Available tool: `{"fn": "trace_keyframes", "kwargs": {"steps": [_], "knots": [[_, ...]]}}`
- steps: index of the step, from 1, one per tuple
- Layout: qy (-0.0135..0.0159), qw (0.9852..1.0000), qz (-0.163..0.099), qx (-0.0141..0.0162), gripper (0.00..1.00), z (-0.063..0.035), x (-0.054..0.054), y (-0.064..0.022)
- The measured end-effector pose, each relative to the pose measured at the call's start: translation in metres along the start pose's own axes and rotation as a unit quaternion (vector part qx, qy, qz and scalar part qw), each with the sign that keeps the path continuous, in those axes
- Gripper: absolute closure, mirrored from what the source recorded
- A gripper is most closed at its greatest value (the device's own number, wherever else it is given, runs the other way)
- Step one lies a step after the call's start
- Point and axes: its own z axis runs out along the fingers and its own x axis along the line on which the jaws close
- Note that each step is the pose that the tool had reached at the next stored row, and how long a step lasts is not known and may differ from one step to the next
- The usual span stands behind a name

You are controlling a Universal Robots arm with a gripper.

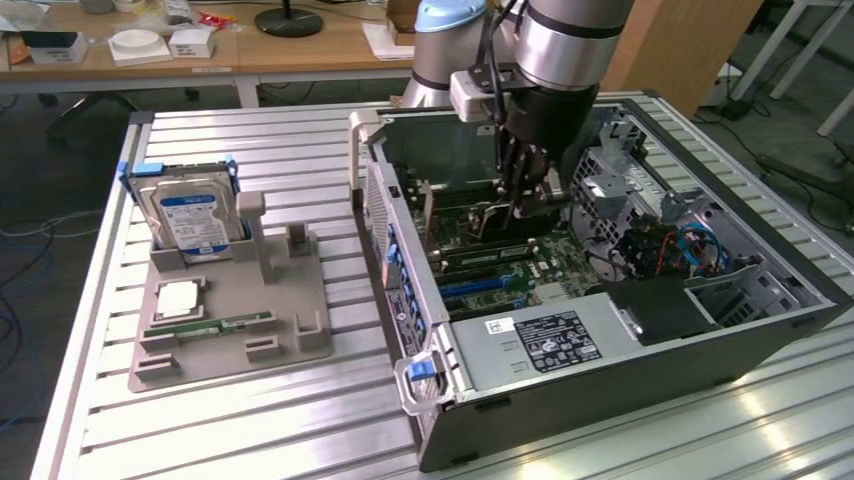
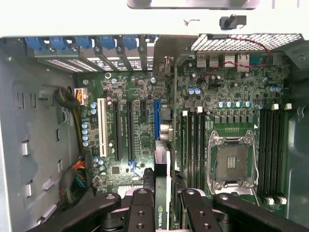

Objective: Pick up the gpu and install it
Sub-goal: 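Insert the gpu into the slot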

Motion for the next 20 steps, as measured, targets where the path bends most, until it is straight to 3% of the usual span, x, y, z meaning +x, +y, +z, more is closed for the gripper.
{"fn": "trace_keyframes", "kwargs": {"steps": [14, 18, 20], "knots": [[0.0003, 1.0, 0.0, -0.0007, 0.74, 0.0136, 0.007, 0.0015], [0.0068, 1.0, 0.0, -0.0022, 0.74, 0.0174, 0.007, 0.002], [0.0075, 1.0, 0.0, -0.0024, 0.74, 0.0178, 0.007, 0.0021]]}}
